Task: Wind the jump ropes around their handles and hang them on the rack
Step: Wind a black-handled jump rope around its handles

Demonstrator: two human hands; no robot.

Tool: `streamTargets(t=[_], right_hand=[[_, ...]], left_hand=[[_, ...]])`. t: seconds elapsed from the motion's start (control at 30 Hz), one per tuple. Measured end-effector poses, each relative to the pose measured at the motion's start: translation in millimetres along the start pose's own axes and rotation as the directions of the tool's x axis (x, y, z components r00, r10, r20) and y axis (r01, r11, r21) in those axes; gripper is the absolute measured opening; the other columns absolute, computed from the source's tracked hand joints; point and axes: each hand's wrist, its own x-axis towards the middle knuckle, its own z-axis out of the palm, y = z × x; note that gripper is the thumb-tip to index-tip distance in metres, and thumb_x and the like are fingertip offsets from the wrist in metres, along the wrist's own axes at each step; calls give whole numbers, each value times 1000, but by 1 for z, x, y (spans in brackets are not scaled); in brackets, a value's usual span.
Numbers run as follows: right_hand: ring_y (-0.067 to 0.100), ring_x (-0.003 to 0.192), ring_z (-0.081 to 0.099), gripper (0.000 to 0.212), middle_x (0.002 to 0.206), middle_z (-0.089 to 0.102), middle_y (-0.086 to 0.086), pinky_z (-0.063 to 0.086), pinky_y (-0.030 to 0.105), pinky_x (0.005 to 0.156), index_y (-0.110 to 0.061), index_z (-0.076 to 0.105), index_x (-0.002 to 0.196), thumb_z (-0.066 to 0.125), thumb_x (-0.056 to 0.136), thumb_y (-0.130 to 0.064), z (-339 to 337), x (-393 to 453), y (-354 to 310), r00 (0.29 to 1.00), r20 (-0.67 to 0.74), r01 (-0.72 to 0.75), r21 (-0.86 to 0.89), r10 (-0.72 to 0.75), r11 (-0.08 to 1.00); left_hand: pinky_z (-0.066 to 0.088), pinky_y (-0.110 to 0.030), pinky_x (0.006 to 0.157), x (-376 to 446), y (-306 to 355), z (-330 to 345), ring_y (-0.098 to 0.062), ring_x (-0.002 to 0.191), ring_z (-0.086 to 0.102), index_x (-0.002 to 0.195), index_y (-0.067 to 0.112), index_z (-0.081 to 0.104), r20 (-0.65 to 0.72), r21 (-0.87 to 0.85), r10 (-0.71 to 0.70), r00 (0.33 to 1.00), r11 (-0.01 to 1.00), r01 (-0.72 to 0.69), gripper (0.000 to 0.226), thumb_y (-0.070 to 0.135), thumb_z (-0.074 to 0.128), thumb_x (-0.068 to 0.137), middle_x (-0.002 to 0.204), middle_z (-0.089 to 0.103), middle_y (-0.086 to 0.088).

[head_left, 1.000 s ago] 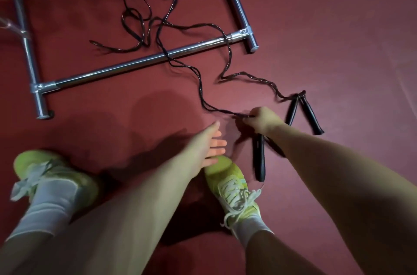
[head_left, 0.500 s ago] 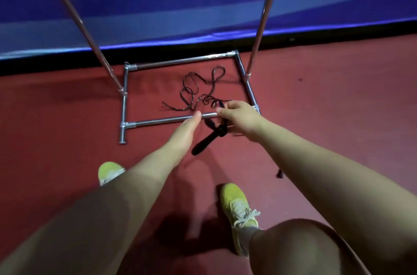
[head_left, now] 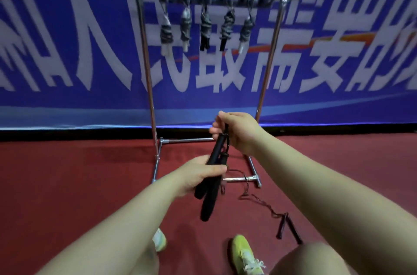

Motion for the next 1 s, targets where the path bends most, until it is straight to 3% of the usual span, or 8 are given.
streamTargets(t=[0.1,0.2,0.3,0.37,0.5,0.6,0.77,1.0], right_hand=[[20,62,59,25,65,53,6,53,33,66,-7,54,77,48,99,-18,11,-26,-22,1000,21,14,-50,-12,999],[20,67,61,31,70,60,4,52,39,79,-12,58,75,53,96,-34,17,-58,-48,999,-26,16,-320,-26,947],[12,52,59,40,61,58,0,49,33,71,-14,55,72,47,96,-46,22,-82,-68,999,-30,12,-483,-30,876],[14,58,56,43,63,54,1,46,31,69,-15,54,69,45,96,-47,30,-94,-80,996,-23,65,-508,-88,859],[14,87,57,30,91,61,-1,43,32,81,-20,62,90,38,101,-34,45,-119,-99,931,171,364,-500,-322,786],[13,101,59,25,103,66,-2,43,31,87,-25,65,97,41,101,-25,50,-138,-109,888,313,456,-508,-336,731],[16,73,63,23,72,62,3,52,33,77,-12,62,83,48,99,-22,55,-174,-126,865,389,477,-447,-316,756],[20,65,62,18,67,57,4,54,36,66,-11,58,82,48,97,-14,73,-229,-151,880,410,427,-468,-238,774]], left_hand=[[49,-32,62,-28,27,7,-17,54,59,82,11,50,-38,17,49,998,999,-48,17,15,66,79,60,61,-2],[52,-36,63,-63,59,12,-18,54,59,84,7,50,-67,2,98,993,995,-98,9,5,56,92,64,59,-5],[54,-34,58,-89,90,16,-18,54,60,86,5,51,-76,5,131,988,991,-131,8,8,55,93,66,60,-5],[54,-33,57,-104,109,18,-17,53,60,85,5,50,-95,23,152,984,988,-150,11,10,56,92,68,59,-6],[55,-28,54,-137,136,20,-11,48,56,92,4,52,-106,32,190,976,982,-187,9,13,53,94,66,55,-2],[53,-28,51,-161,153,20,-10,43,49,93,4,57,-70,-40,192,979,980,-195,13,15,50,93,59,52,1],[52,-29,53,-199,180,27,-12,38,43,87,6,53,58,-73,93,994,993,-89,28,24,40,71,53,45,0],[49,-31,62,-245,193,49,-15,59,56,103,5,61,-15,118,107,994,987,-104,35,29,36,99,74,62,-5]])
